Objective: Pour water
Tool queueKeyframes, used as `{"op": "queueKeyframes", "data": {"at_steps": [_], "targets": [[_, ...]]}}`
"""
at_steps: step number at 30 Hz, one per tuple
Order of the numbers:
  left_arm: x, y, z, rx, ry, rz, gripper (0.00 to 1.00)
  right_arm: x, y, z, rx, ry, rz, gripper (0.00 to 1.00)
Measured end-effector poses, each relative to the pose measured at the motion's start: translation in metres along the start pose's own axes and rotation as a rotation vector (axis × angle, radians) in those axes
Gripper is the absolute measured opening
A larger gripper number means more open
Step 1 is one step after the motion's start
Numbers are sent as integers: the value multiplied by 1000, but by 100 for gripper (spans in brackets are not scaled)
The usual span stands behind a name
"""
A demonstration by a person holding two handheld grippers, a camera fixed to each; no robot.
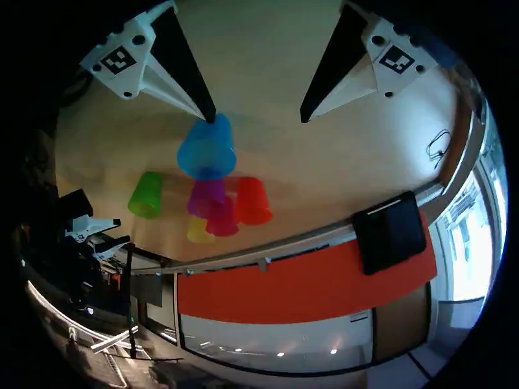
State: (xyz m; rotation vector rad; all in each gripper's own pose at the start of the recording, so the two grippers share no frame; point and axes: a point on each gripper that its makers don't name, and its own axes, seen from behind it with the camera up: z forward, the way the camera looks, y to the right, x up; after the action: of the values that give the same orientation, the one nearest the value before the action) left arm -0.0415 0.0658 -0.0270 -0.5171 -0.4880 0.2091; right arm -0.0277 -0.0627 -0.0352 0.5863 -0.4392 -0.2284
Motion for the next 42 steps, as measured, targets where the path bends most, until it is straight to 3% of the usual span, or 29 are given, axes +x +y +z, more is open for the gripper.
{"op": "queueKeyframes", "data": {"at_steps": [6,12,24,33,42], "targets": [[20,-26,-11,111,111,-45,97,22,14,-7,-95,90,28,99],[43,-44,-24,199,222,-83,97,44,28,-13,-191,173,43,99],[86,-60,-52,338,426,-145,97,74,55,-28,-366,310,77,100],[98,-66,-67,402,504,-189,97,94,69,-47,-480,424,134,100],[95,-69,-70,463,513,-186,97,104,73,-61,-534,505,185,100]]}}
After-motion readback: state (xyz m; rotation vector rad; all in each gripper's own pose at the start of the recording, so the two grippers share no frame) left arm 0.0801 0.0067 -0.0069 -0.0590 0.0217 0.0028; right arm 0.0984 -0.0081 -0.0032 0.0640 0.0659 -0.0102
